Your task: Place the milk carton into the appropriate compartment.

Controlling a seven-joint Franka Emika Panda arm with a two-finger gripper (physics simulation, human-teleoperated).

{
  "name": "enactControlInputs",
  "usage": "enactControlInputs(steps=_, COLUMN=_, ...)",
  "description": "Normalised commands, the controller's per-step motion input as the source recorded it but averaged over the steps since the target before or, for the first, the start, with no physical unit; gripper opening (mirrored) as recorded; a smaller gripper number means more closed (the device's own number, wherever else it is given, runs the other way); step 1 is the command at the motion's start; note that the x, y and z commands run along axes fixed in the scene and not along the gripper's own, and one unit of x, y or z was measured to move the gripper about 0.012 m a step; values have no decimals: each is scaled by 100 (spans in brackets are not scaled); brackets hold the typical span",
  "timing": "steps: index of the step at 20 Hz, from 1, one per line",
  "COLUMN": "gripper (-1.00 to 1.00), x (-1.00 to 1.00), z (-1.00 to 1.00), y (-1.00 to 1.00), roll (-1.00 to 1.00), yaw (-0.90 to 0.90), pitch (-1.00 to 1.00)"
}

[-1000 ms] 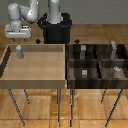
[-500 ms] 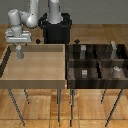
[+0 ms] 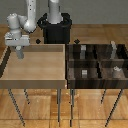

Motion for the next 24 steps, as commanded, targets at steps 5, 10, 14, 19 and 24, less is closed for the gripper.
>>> enactControlInputs(steps=5, gripper=-100, x=0, z=40, y=0, roll=0, yaw=0, pitch=0)
enactControlInputs(steps=10, gripper=-100, x=0, z=100, y=0, roll=0, yaw=0, pitch=0)
enactControlInputs(steps=14, gripper=-100, x=0, z=100, y=0, roll=0, yaw=0, pitch=0)
enactControlInputs(steps=19, gripper=-100, x=0, z=40, y=50, roll=0, yaw=0, pitch=0)
enactControlInputs(steps=24, gripper=-100, x=0, z=0, y=100, roll=0, yaw=0, pitch=0)
